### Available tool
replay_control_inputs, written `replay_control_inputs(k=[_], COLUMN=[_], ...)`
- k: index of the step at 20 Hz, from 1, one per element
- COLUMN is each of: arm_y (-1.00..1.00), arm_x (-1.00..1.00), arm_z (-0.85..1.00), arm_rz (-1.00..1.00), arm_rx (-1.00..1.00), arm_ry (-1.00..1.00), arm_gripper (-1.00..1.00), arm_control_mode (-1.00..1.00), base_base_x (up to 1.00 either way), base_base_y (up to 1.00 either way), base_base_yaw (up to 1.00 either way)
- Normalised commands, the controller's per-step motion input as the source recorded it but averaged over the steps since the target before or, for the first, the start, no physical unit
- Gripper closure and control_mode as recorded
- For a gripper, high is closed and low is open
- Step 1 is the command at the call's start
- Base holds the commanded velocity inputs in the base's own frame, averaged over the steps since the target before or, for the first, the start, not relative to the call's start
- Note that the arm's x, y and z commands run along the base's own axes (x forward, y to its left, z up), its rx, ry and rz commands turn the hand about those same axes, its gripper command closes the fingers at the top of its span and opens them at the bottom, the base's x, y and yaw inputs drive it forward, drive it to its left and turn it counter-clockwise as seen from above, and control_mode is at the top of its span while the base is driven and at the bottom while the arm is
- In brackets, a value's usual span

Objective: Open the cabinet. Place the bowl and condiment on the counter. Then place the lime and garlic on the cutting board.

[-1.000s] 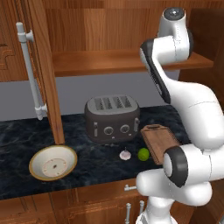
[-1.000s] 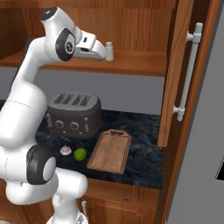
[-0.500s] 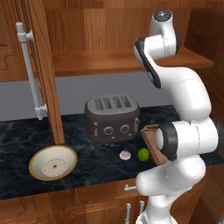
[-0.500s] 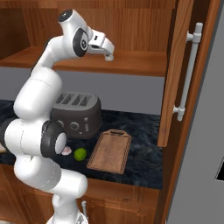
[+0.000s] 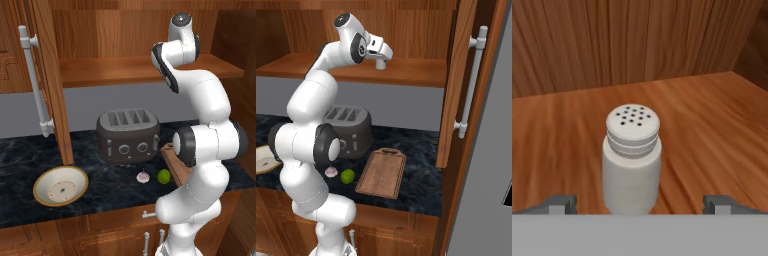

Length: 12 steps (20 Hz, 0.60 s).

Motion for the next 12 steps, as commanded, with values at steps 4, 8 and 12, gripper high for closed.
replay_control_inputs(k=[4,8,12], arm_y=[-0.15,-0.33,-0.1], arm_x=[0.28,0.01,0.09], arm_z=[-0.01,0.0,-0.1], arm_rz=[0.0,0.0,0.01], arm_rx=[0.0,0.0,0.0], arm_ry=[-0.02,-0.06,-0.04], arm_gripper=[-1.0,-1.0,-1.0], arm_control_mode=[-1.0,-1.0,-1.0], base_base_x=[0.0,0.0,0.0], base_base_y=[0.0,0.0,0.0], base_base_yaw=[0.0,0.0,0.0])
